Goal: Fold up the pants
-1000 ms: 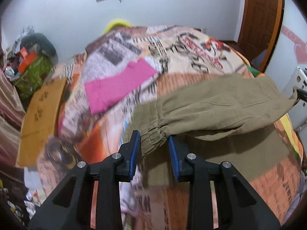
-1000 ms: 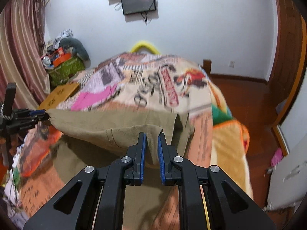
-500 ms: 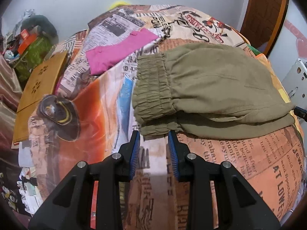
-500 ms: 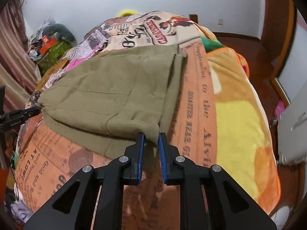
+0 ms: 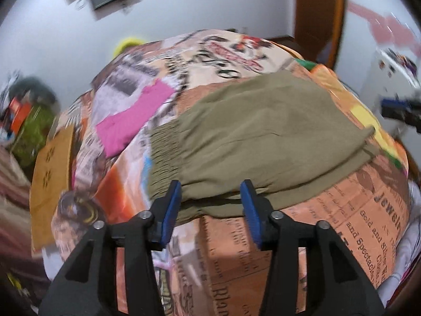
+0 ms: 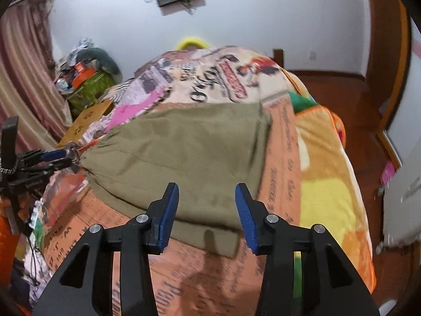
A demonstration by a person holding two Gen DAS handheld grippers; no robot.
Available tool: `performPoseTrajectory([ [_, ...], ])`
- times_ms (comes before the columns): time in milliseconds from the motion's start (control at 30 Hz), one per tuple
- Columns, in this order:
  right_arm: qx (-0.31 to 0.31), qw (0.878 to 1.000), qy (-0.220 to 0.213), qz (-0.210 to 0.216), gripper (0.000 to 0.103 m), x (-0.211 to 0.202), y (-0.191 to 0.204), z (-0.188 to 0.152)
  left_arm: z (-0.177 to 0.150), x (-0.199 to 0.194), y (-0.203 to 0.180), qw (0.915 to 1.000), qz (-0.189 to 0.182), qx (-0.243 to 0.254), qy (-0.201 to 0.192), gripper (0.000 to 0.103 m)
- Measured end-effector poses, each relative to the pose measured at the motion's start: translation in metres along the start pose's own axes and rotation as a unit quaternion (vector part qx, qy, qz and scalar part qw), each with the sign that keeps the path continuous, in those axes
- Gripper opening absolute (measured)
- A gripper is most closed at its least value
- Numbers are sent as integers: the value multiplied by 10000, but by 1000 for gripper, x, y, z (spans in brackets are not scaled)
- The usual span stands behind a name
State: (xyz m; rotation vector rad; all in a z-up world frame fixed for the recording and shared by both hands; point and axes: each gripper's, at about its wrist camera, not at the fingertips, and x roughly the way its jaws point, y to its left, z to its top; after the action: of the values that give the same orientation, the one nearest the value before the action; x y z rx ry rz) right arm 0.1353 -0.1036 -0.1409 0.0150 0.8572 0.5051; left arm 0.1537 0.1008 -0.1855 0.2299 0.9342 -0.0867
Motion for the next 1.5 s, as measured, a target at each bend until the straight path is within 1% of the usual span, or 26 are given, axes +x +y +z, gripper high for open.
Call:
performPoseTrajectory([
  [67, -195, 9998, 74, 41, 44, 9, 12, 3, 1, 6, -14, 9995, 8, 314, 61, 50],
  [100, -291, 9995, 109, 35, 49, 14, 16, 4, 1, 10, -19, 9990, 21, 444, 98, 51],
  [133, -397, 9991, 136, 28, 52, 18, 22, 4, 2, 14, -25, 9984, 17, 553, 140, 52],
  [233, -747, 9967, 294, 122, 53, 34, 39, -2, 1, 28, -35, 9963, -59, 805, 301, 57],
  [300, -872, 9950, 447, 209, 54, 44, 47, -5, -1, 37, -38, 9946, -93, 945, 423, 60],
  [367, -988, 9926, 623, 343, 54, 57, 55, -9, -2, 45, -42, 9925, -37, 1105, 526, 60],
  [433, -1066, 9905, 754, 422, 54, 66, 60, -11, 0, 50, -42, 9920, -4, 1139, 547, 60],
  [567, -1339, 9855, 958, 413, 54, 84, 71, -13, 8, 51, -37, 9933, -102, 1044, 492, 60],
  [667, -1608, 9820, 902, 412, 54, 88, 81, -13, 16, 50, -31, 9946, -218, 910, 444, 60],
  [800, -1889, 9778, 772, 471, 53, 94, 88, -10, 22, 53, -25, 9950, -409, 742, 531, 61],
  [833, -1901, 9775, 772, 490, 50, 95, 89, -9, 22, 53, -24, 9949, -445, 717, 552, 62],
  [867, -1892, 9777, 746, 520, 44, 96, 88, -8, 20, 53, -24, 9949, -465, 715, 547, 62],
  [900, -1891, 9776, 734, 558, 30, 96, 89, -7, 19, 53, -26, 9949, -461, 734, 522, 62],
  [933, -1883, 9779, 678, 603, 22, 95, 88, -5, 16, 53, -28, 9947, -438, 793, 480, 62],
  [1000, -1903, 9780, 554, 651, 14, 92, 90, -4, 11, 54, -32, 9941, -346, 915, 469, 62],
  [1067, -1958, 9775, 473, 633, 11, 90, 92, -4, 7, 57, -36, 9936, -252, 997, 469, 62],
  [1167, -1965, 9773, 426, 663, 10, 87, 93, -3, 8, 55, -36, 9948, -146, 924, 406, 62],
  [1200, -1932, 9778, 429, 689, 10, 87, 92, -2, 10, 54, -35, 9954, -56, 880, 367, 60],
  [1233, -1897, 9781, 449, 735, 10, 86, 92, -2, 12, 53, -34, 9957, 55, 863, 328, 55],
  [1267, -1874, 9784, 432, 763, 10, 85, 91, -2, 15, 52, -33, 9959, 139, 841, 308, 53],
  [1300, -1853, 9788, 402, 781, 10, 84, 90, -1, 17, 51, -32, 9961, 177, 813, 297, 50],
  [1367, -1825, 9791, 381, 816, 10, 80, 91, -2, 21, 45, -28, 9971, 180, 704, 213, 44],
  [1400, -1831, 9791, 367, 810, 9, 79, 91, -2, 22, 43, -28, 9973, 163, 686, 184, 38],
  [1433, -1846, 9787, 362, 823, 8, 77, 92, -2, 22, 40, -28, 9975, 149, 677, 164, 35],
  [1500, -1884, 9781, 332, 826, 8, 73, 93, -3, 21, 38, -31, 9971, 169, 716, 169, 34],
])
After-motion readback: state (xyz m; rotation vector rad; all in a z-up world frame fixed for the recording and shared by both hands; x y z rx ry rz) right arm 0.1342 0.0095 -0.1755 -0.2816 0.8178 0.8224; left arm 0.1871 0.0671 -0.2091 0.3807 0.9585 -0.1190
